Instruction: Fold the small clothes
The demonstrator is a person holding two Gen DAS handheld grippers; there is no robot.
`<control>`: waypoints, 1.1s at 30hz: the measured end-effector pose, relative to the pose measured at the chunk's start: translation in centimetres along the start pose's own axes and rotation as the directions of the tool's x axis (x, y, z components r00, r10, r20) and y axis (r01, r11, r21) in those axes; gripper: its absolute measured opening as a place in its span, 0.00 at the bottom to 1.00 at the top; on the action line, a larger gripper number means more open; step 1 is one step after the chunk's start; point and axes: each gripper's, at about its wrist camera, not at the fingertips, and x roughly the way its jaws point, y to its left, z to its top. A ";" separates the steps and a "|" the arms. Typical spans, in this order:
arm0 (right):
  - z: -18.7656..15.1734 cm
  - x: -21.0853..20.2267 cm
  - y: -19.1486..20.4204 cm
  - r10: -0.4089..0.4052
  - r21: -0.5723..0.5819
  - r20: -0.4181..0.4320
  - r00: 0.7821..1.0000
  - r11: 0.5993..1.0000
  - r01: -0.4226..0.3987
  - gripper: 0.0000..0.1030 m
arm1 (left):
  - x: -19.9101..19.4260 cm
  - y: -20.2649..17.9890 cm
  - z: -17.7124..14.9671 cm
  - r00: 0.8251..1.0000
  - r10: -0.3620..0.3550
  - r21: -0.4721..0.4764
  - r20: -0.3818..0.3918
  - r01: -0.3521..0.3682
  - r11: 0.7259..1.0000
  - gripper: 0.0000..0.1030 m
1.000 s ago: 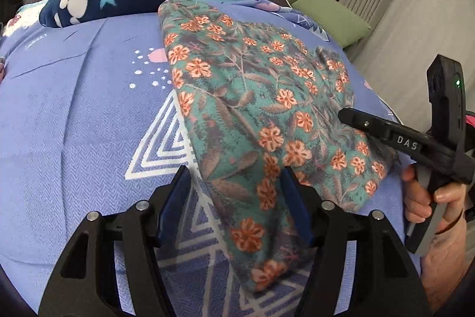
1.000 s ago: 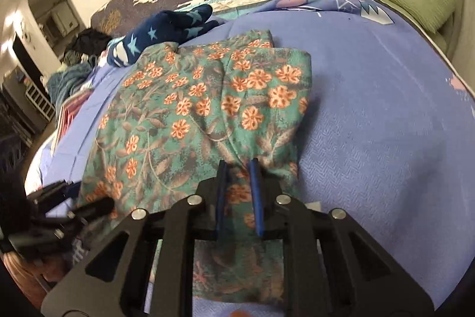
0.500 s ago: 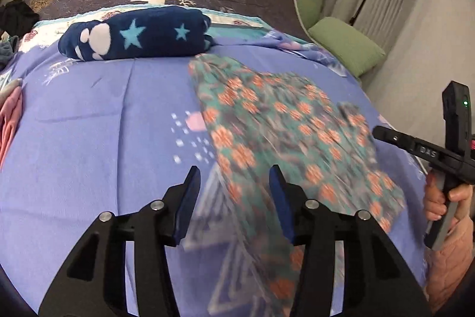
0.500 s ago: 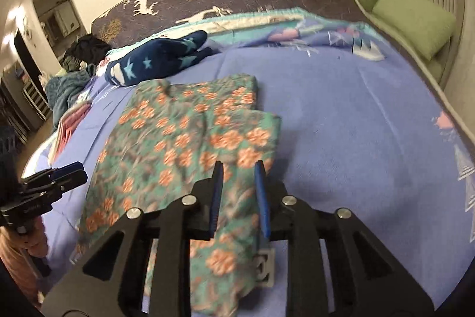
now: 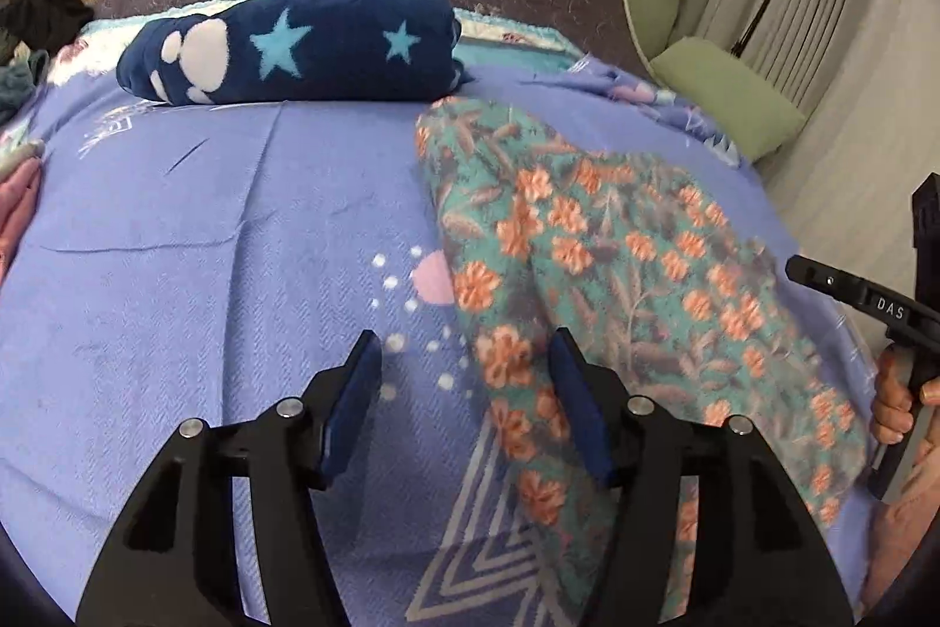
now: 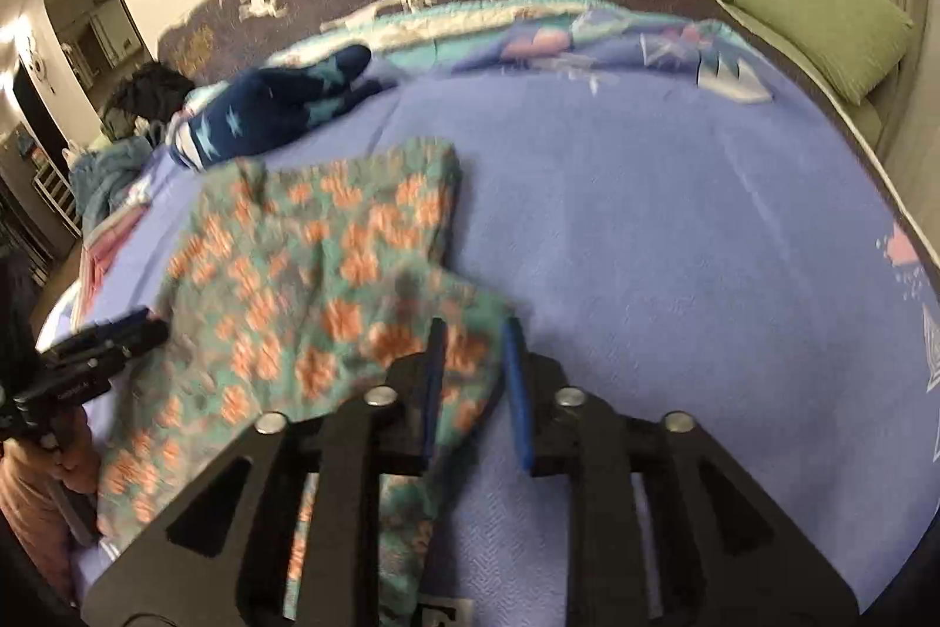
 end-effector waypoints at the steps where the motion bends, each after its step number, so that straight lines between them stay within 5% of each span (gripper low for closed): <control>1: 0.7 -0.3 -0.1 0.020 0.001 0.007 1.000 1.000 -0.020 0.28 | 0.0 0.1 0.4 1.000 -0.007 -0.005 0.005 0.007 1.000 0.59; 8: 7.2 3.7 1.2 0.055 -0.049 -0.069 0.996 0.997 -0.058 0.30 | 2.6 -0.6 4.1 1.000 -0.005 0.010 -0.006 0.005 1.000 0.59; 12: 8.7 7.9 1.6 0.056 -0.056 -0.147 0.988 0.996 -0.065 0.41 | 4.3 -0.1 5.0 0.999 -0.003 -0.010 -0.034 0.003 1.000 0.59; 13: 8.9 8.9 1.6 0.070 -0.048 -0.171 0.983 0.996 -0.079 0.39 | 4.8 0.0 4.9 0.999 -0.004 -0.016 -0.040 0.004 1.000 0.59; 14: 9.0 10.0 1.6 0.062 -0.038 -0.186 0.981 0.997 -0.071 0.08 | 5.0 0.1 4.7 0.999 -0.002 -0.016 -0.043 0.001 1.000 0.59; 15: 9.0 10.3 1.7 0.050 -0.036 -0.185 0.981 0.998 -0.057 0.05 | 5.2 0.0 4.4 0.999 0.005 -0.001 -0.036 -0.005 1.000 0.57; 20: 9.1 5.1 3.7 0.152 -0.104 0.077 0.985 0.984 -0.144 0.04 | 4.8 0.3 4.0 1.000 0.018 0.011 0.006 -0.018 1.000 0.39; 23: 9.1 7.4 3.4 0.080 -0.163 0.053 0.995 0.984 -0.070 0.05 | 4.8 0.8 3.9 1.000 0.021 -0.021 0.013 -0.020 1.000 0.37; 25: 8.4 11.4 2.2 0.034 -0.135 -0.070 0.997 0.990 -0.044 0.09 | 4.5 1.0 3.9 0.999 0.034 -0.036 0.022 -0.034 0.999 0.37; 26: 8.0 12.1 1.8 0.036 -0.128 -0.082 0.996 0.991 -0.047 0.12 | 4.5 1.1 3.9 0.999 0.037 -0.040 0.023 -0.036 0.999 0.37; 29: 8.3 10.0 0.5 0.057 -0.040 -0.043 0.997 0.997 -0.058 0.40 | 4.3 1.5 3.9 1.000 0.017 -0.053 0.020 -0.016 0.998 0.37; 33: 8.0 5.2 -0.3 0.058 -0.047 -0.015 0.998 0.997 -0.059 0.41 | 3.7 1.4 3.7 1.000 -0.013 -0.050 0.013 0.014 0.999 0.44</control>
